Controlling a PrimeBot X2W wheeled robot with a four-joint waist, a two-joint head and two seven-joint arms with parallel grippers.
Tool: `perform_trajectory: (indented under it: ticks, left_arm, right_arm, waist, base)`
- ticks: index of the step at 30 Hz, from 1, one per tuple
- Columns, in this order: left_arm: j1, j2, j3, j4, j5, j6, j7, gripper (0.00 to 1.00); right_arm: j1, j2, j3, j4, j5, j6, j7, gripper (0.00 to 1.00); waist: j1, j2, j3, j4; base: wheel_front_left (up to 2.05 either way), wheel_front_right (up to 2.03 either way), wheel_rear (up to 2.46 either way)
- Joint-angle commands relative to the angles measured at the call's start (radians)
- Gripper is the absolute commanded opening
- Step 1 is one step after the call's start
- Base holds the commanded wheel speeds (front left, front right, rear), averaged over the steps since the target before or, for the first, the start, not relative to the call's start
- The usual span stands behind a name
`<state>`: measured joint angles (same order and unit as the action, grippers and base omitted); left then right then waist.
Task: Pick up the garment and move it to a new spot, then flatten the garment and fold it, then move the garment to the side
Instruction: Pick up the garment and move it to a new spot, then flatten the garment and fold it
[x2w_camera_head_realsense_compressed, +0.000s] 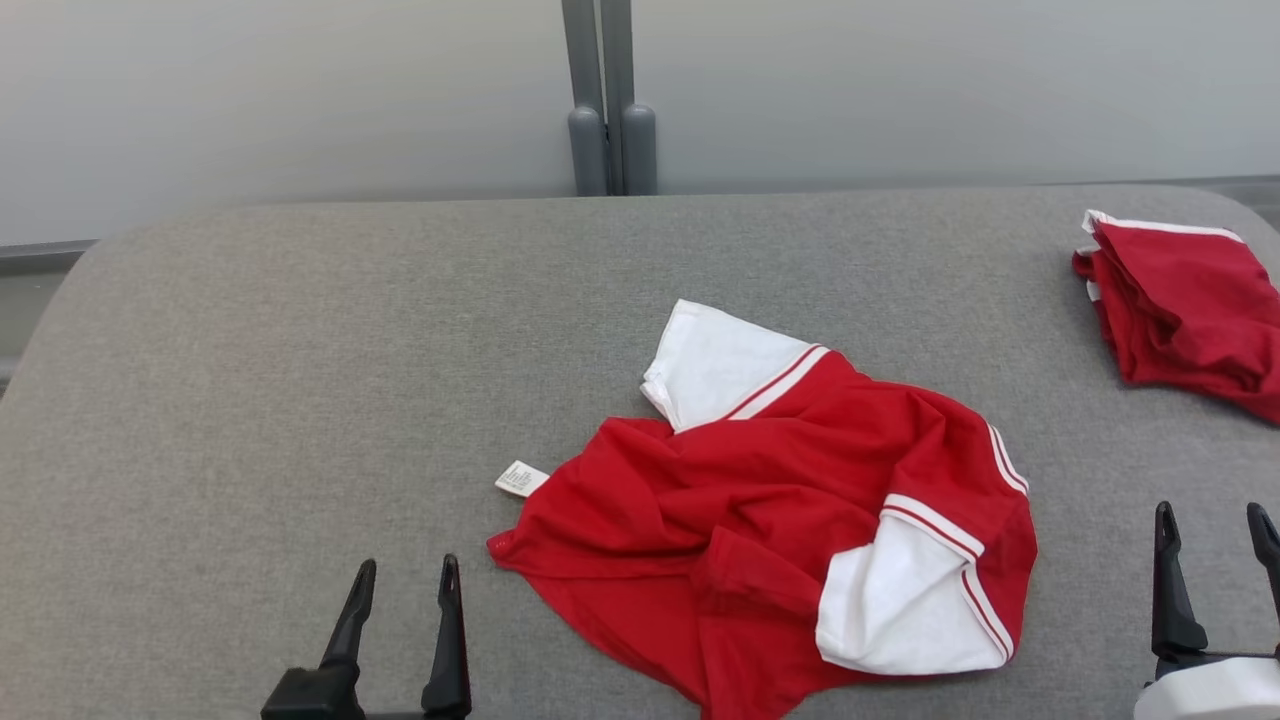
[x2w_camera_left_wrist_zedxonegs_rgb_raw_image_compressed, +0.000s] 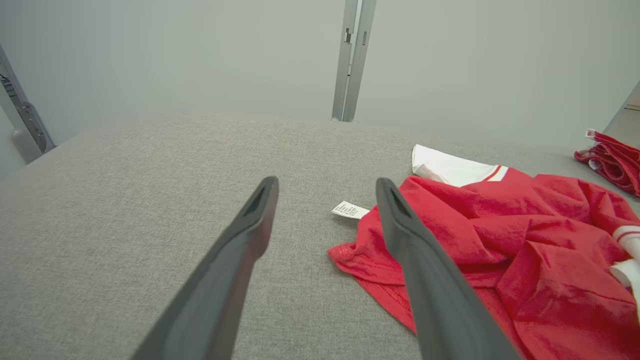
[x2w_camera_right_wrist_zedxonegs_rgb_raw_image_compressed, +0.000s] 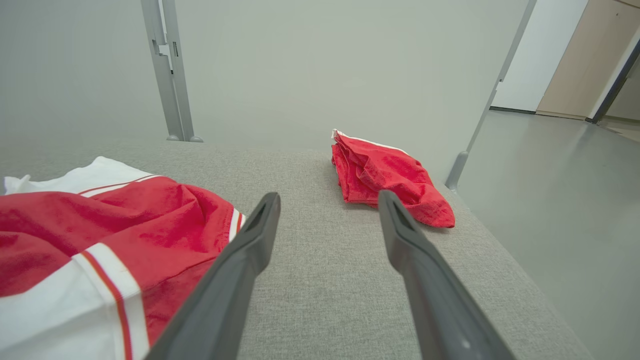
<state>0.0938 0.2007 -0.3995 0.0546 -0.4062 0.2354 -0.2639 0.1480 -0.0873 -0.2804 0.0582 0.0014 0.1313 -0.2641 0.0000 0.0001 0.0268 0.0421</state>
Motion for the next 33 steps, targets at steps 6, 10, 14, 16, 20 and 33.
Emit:
perform_trajectory:
  ticks: [6,10,14,16,20,33]
  left_arm:
    - [0.109,-0.043,0.141,0.043,0.11,-0.119,0.0,1.0]
    - [0.125,-0.082,0.212,0.061,0.154,-0.182,0.0,1.0]
    - [0.123,-0.113,0.26,0.067,0.195,-0.224,0.0,1.0]
    - [0.123,-0.123,0.277,0.071,0.206,-0.239,0.0,1.0]
    - [0.117,-0.14,0.297,0.076,0.225,-0.26,0.0,1.0]
    - [0.111,-0.149,0.304,0.082,0.226,-0.277,0.0,1.0]
  right_arm:
    - [0.032,0.014,0.022,0.037,-0.012,-0.001,0.0,1.0]
    - [0.024,0.02,0.059,0.044,-0.003,-0.001,0.0,1.0]
    - [0.02,0.023,0.077,0.048,0.0,-0.001,0.0,1.0]
    - [0.018,0.024,0.082,0.047,0.001,-0.001,0.0,1.0]
    - [0.013,0.025,0.089,0.042,0.003,-0.001,0.0,1.0]
    - [0.019,0.026,0.265,0.219,0.098,-0.001,0.021,1.0]
  waist:
    - [0.0,-0.0001,-0.063,0.059]
    - [0.0,-0.0001,-0.071,0.055]
    - [0.0,-0.0001,-0.077,0.053]
    - [0.0,-0.0001,-0.078,0.053]
    - [0.0,-0.0001,-0.076,0.052]
    - [0.0,-0.0001,-0.067,0.055]
  base:
    - [0.0,0.0,0.0]
    - [0.0,0.0,0.0]
    - [0.0,0.0,0.0]
    - [0.0,0.0,0.0]
    - [0.0,0.0,0.0]
    - [0.0,0.0,0.0]
